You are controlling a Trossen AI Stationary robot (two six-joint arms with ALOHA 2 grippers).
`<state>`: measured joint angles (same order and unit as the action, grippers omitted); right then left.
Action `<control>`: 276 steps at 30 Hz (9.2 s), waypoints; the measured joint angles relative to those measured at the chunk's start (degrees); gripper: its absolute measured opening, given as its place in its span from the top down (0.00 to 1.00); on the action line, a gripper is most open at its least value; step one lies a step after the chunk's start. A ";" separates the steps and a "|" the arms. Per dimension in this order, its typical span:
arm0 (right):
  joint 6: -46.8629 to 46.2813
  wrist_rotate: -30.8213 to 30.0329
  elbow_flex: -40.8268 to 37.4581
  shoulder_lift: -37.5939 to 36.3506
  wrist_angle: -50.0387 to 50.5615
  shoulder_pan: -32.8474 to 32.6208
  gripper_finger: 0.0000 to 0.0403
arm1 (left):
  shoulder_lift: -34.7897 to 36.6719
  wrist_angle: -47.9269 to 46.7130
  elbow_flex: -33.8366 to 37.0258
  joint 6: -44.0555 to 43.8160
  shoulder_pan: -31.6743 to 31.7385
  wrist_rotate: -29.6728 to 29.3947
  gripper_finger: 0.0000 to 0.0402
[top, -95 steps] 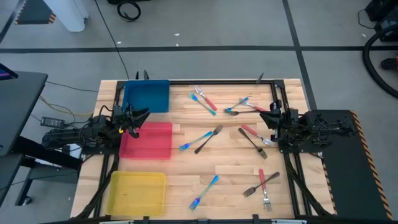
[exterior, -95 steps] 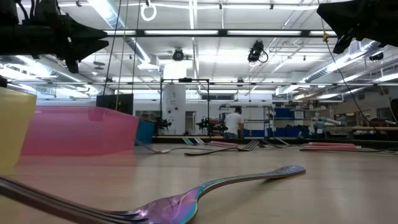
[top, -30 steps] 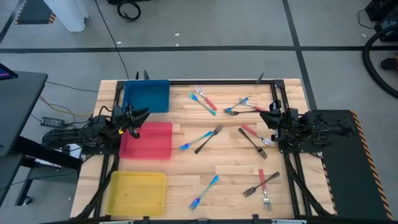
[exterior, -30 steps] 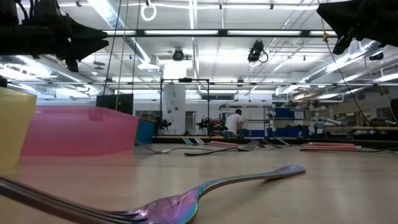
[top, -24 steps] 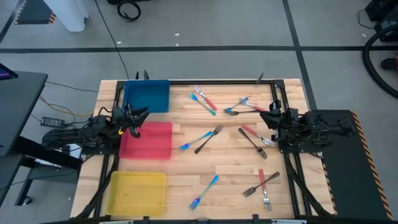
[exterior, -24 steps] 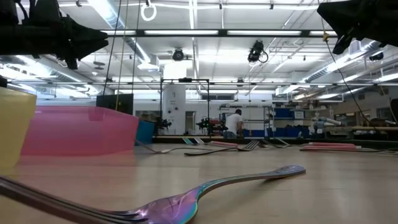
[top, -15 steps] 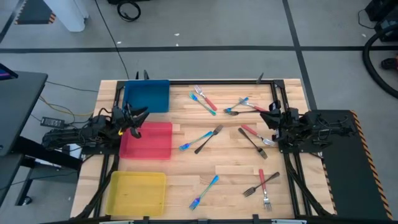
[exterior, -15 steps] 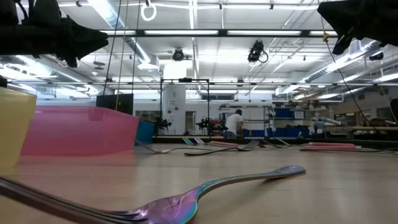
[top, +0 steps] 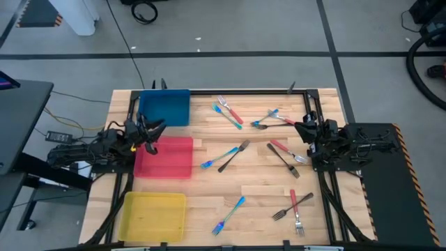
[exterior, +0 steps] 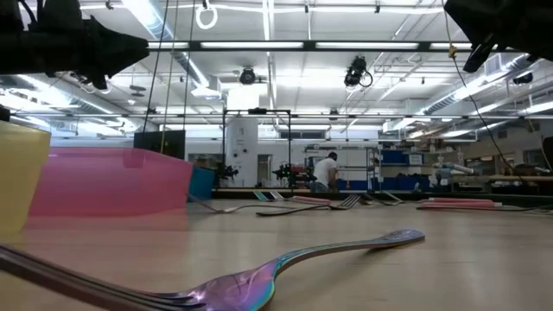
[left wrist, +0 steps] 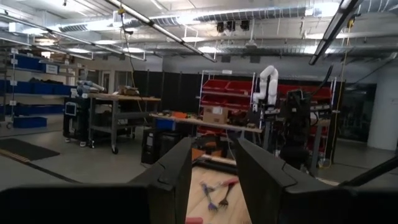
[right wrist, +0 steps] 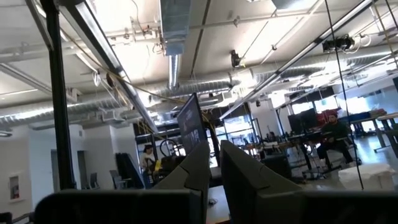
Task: Sort silverware by color (type)
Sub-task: Put the blue fork into the pink bin, then put the pink fork into the blue bin
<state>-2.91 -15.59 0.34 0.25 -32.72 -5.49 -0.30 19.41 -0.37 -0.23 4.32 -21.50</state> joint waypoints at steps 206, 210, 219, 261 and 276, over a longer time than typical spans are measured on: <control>3.10 -10.43 0.00 10.88 2.79 0.06 0.72 | -95.55 -38.03 -66.53 -1.94 -4.95 9.90 0.97; 3.00 -10.39 0.00 10.88 2.83 0.06 0.72 | -93.57 -46.71 -69.39 -0.59 -5.18 9.80 0.97; 1.80 -10.08 0.00 11.23 3.44 0.06 0.72 | -85.08 -63.25 -67.61 -8.06 -4.85 9.09 0.97; -0.09 -10.45 0.02 15.13 2.75 0.32 0.72 | -65.70 -60.90 -36.25 -29.63 -10.03 5.29 0.87; -0.03 -10.34 0.02 15.13 1.95 0.32 0.72 | -65.70 -57.31 -36.61 -30.04 -10.01 5.28 0.74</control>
<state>-2.94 -25.93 0.36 15.38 -30.77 -5.17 -66.00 -37.90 -36.98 -30.27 -5.69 -16.22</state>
